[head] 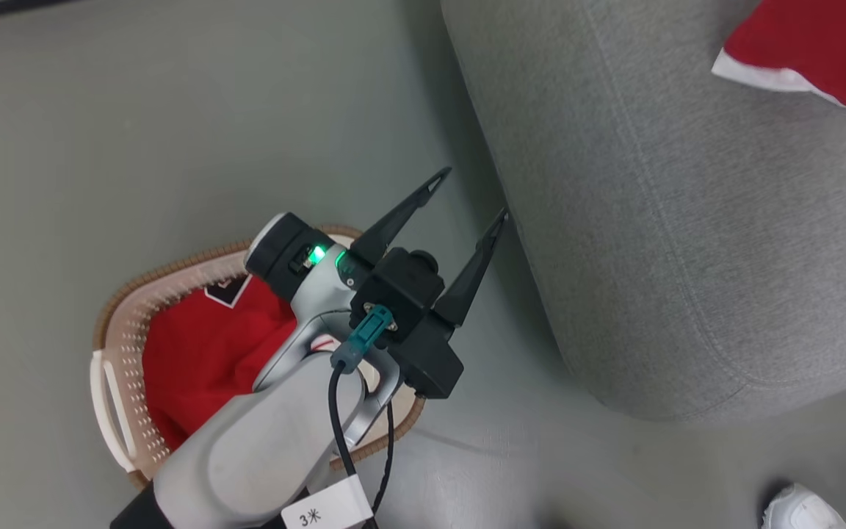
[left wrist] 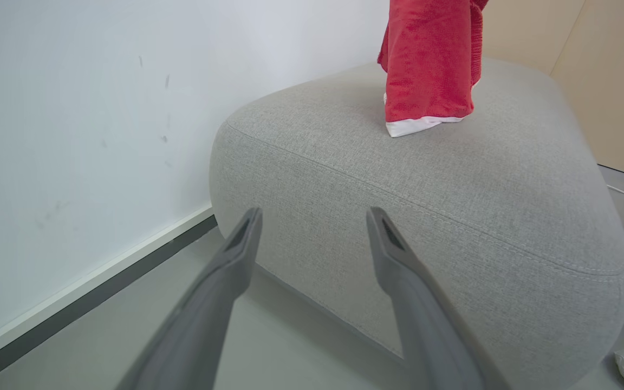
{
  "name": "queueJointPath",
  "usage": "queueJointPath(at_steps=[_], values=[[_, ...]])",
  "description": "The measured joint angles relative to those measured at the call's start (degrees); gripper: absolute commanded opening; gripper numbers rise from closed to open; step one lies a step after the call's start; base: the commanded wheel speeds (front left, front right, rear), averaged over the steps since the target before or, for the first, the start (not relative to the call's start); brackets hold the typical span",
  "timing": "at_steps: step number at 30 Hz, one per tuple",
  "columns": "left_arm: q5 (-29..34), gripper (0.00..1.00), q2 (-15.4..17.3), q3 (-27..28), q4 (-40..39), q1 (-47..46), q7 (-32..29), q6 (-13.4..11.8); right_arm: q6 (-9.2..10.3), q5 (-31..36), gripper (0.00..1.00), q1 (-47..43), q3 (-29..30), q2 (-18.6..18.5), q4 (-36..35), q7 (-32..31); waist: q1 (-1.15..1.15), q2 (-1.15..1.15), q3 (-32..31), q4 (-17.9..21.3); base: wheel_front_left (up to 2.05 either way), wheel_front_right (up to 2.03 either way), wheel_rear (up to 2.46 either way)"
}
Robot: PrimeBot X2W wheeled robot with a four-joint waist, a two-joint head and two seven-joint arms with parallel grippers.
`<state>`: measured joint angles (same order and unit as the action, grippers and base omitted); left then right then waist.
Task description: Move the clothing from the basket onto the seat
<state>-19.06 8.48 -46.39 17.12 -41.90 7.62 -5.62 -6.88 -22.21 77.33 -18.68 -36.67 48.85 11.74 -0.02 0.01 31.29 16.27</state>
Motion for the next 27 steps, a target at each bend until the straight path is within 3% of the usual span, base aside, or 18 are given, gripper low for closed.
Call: queueJointPath(at_steps=[10,17,18,20,21,22,27], values=[[2.3,1.0,0.6,-0.1,-0.2,-2.6,-1.5,-0.4,-0.01,0.8,0.0,-0.1,-3.2,6.9,7.6,1.5,0.0,0.0,7.4,0.6,0.0,0.0,0.0],[2.6,1.0,0.6,-0.1,0.4,-2.9,-1.5,-0.4,-0.19,1.6,0.0,-0.6,-5.3,10.3,11.4,2.1,0.01,0.0,9.4,1.0,0.0,0.0,0.0],[2.6,1.0,0.6,-0.1,0.5,-2.9,-1.5,-0.4,-0.19,1.6,0.04,-0.7,-5.4,10.7,11.9,2.3,0.01,0.0,9.3,1.0,0.0,0.0,0.0],[2.6,1.0,0.5,-0.1,0.7,-2.9,-1.4,-0.4,-0.19,1.6,0.39,-1.4,-5.7,11.4,12.8,2.5,0.02,-0.01,9.0,1.0,0.0,0.0,0.0],[2.6,1.0,0.4,-0.1,0.9,-2.9,-1.4,-0.4,-0.19,1.6,0.6,-1.8,-6.1,11.7,13.2,2.5,0.02,-0.01,8.9,1.0,0.0,0.0,0.0],[2.6,1.0,0.3,-0.2,1.1,-2.9,-1.1,-0.4,-0.19,1.7,1.0,-2.3,-6.5,12.1,13.6,2.5,0.02,-0.01,8.7,1.0,0.0,0.0,0.0],[2.5,1.0,-0.3,-0.2,2.2,-2.8,-0.1,-0.4,-0.2,2.7,1.0,-5.4,-7.8,13.2,14.5,2.5,0.02,-0.01,7.4,0.9,0.0,0.0,0.0]])
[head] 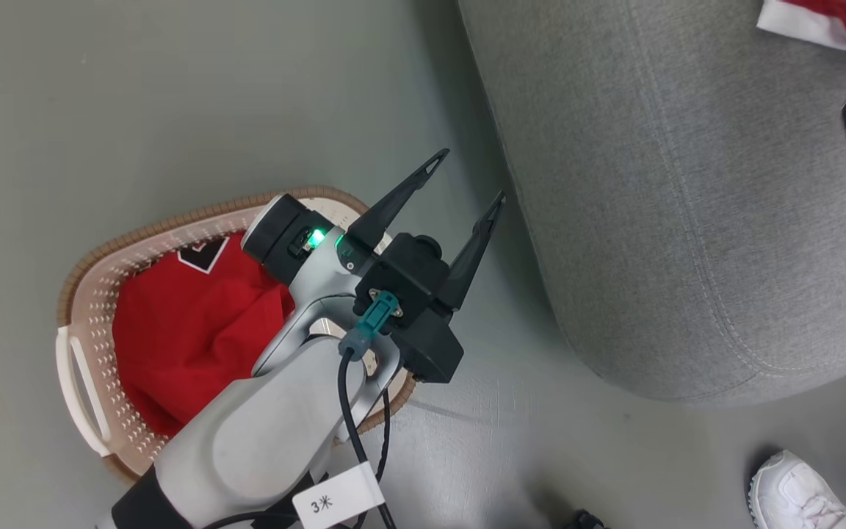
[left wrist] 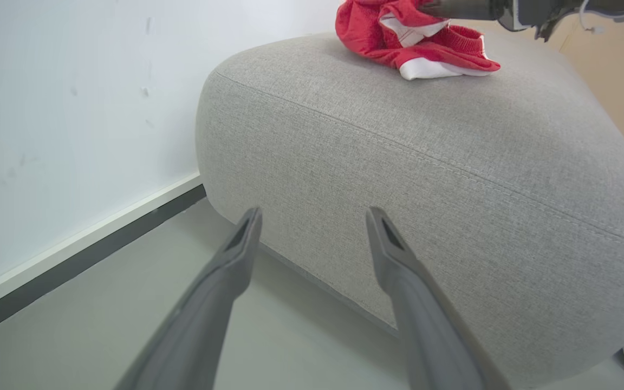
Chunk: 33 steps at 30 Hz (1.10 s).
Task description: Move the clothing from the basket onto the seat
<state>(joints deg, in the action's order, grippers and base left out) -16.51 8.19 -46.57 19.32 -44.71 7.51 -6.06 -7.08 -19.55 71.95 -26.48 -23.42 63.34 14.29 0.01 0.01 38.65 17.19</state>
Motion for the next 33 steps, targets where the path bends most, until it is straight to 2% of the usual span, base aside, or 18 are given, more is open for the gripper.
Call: queueJointPath(at_steps=[4,19,28,33], values=[[-0.5,1.0,-0.2,0.5,1.0,0.7,1.4,-0.1,-0.01,0.0,1.0,-2.5,-0.4,0.6,-0.8,0.0,0.0,0.0,-1.5,-0.1,0.0,0.0,0.0],[-4.3,1.0,-1.7,3.9,5.4,6.4,5.4,-0.5,-0.07,-0.3,1.0,-15.8,0.6,0.9,-10.7,0.0,0.01,-0.01,-11.4,-1.0,0.0,0.0,0.0],[-6.4,1.0,-2.1,7.0,7.0,10.7,6.3,-0.6,-0.07,-0.3,1.0,-22.5,0.5,2.2,-17.6,0.3,0.01,-0.01,-18.6,-3.1,0.0,0.0,0.0],[-8.0,1.0,-0.9,9.6,7.5,15.3,6.8,-0.7,0.04,-0.3,1.0,-27.3,0.5,3.8,-21.4,0.3,0.01,-0.01,-22.6,-5.0,0.0,0.0,0.0]])
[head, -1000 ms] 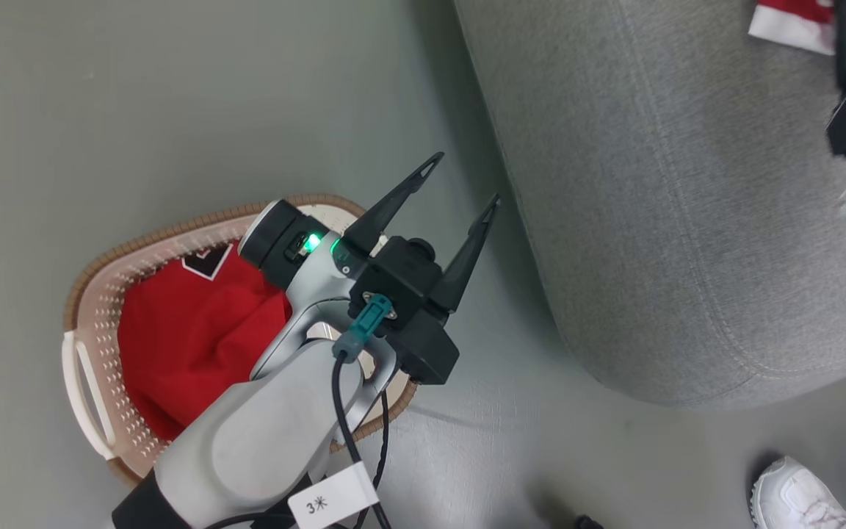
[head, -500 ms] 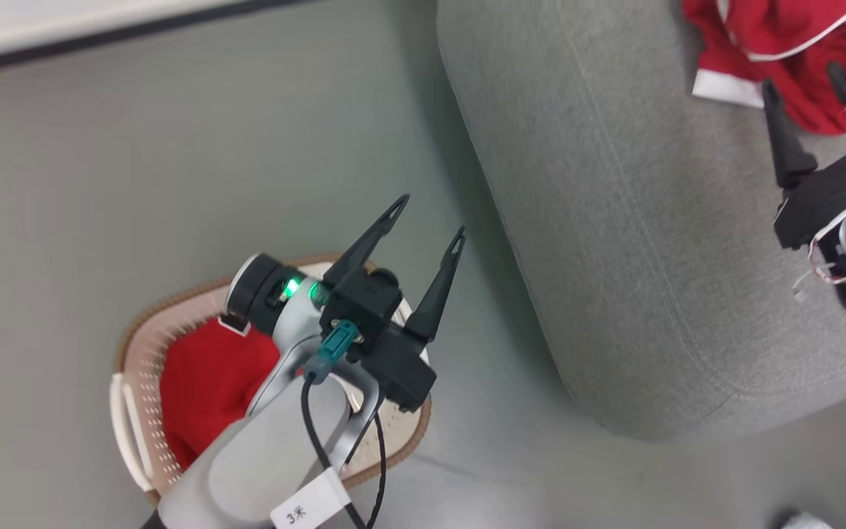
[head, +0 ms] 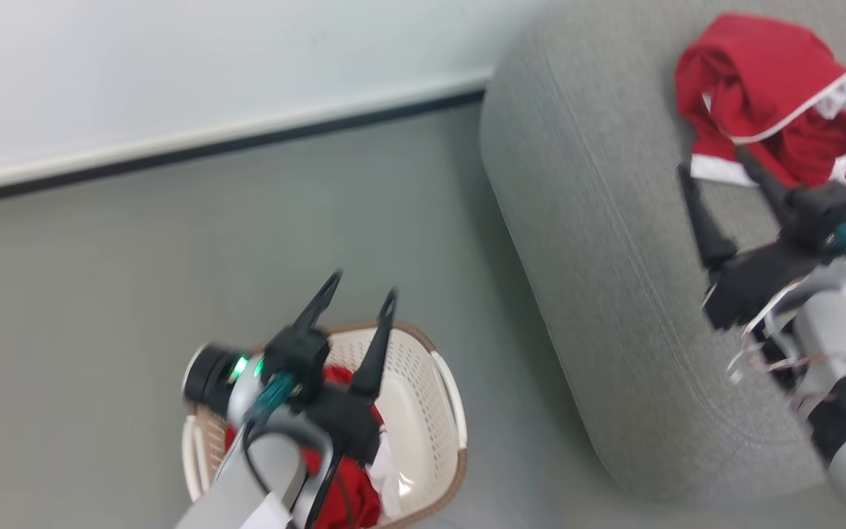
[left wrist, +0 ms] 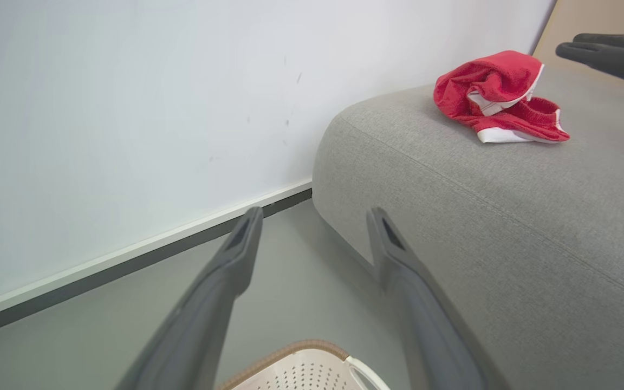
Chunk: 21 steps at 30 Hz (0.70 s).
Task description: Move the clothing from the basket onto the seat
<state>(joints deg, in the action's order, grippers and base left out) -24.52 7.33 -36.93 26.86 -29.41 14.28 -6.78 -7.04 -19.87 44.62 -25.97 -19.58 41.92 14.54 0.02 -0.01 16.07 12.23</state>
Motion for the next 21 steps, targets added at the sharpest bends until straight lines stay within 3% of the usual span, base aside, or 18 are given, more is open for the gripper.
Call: queueJointPath(at_steps=[3,15,21], values=[[-0.7,1.0,0.8,1.6,0.2,3.7,0.0,-0.3,0.58,0.0,1.0,-3.5,0.1,1.0,-2.2,0.0,-0.01,0.0,-2.5,-1.2,0.0,0.0,0.0],[-1.6,1.0,2.7,11.9,-2.3,17.3,0.0,-0.3,7.25,0.2,1.0,-20.7,0.5,3.8,-13.0,0.0,-0.01,0.0,-12.6,-6.4,0.0,0.0,0.0],[-0.3,1.0,2.7,17.7,-4.7,22.6,0.0,-0.4,9.43,0.7,1.0,-26.0,0.7,4.2,-17.6,0.0,0.0,0.0,-15.8,-7.8,0.0,0.0,0.0]])
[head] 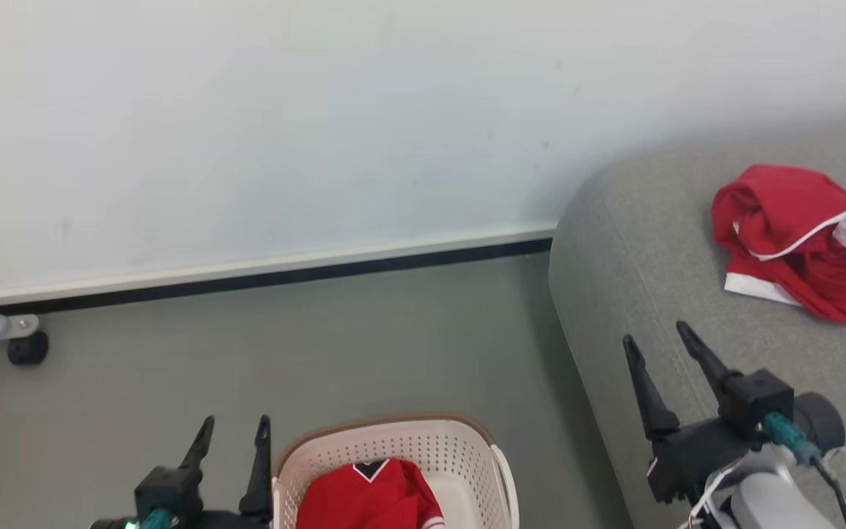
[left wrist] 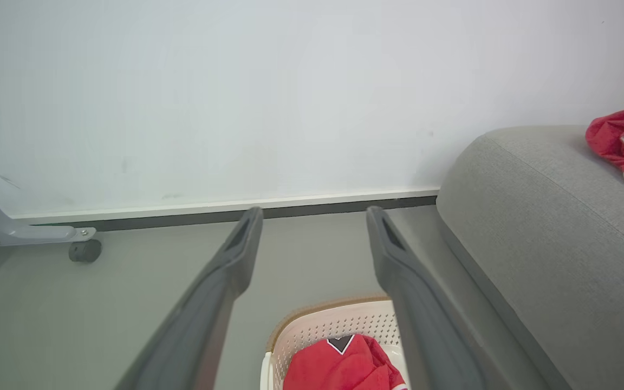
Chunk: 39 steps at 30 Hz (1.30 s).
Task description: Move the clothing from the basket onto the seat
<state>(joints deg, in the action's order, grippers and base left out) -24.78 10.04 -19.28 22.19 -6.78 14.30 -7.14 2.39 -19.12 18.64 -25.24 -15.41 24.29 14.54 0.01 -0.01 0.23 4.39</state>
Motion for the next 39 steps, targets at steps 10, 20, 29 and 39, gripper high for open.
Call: queueJointPath(at_steps=[10,20,29,39], values=[[4.0,1.0,-2.0,7.1,-6.5,8.3,0.0,0.0,2.53,0.5,1.0,-8.6,1.6,-0.3,-8.3,0.0,0.0,0.0,-3.4,-1.2,0.0,0.0,0.0],[7.7,1.0,-3.0,10.1,-10.5,12.1,0.0,0.0,3.69,1.1,1.0,-13.1,3.9,-0.4,-13.7,0.0,-0.01,0.01,-3.5,-0.9,0.0,0.0,0.0],[9.5,1.0,-3.7,12.1,-13.3,12.9,0.0,0.0,4.16,1.5,1.0,-14.5,5.6,-0.5,-16.2,0.0,-0.01,0.01,-3.0,-0.5,0.0,0.0,0.0],[11.3,1.0,-4.0,13.1,-14.8,13.1,0.0,0.0,4.23,1.5,1.0,-14.8,7.2,-0.4,-17.4,0.0,-0.01,0.01,-2.4,-0.3,0.0,0.0,0.0]])
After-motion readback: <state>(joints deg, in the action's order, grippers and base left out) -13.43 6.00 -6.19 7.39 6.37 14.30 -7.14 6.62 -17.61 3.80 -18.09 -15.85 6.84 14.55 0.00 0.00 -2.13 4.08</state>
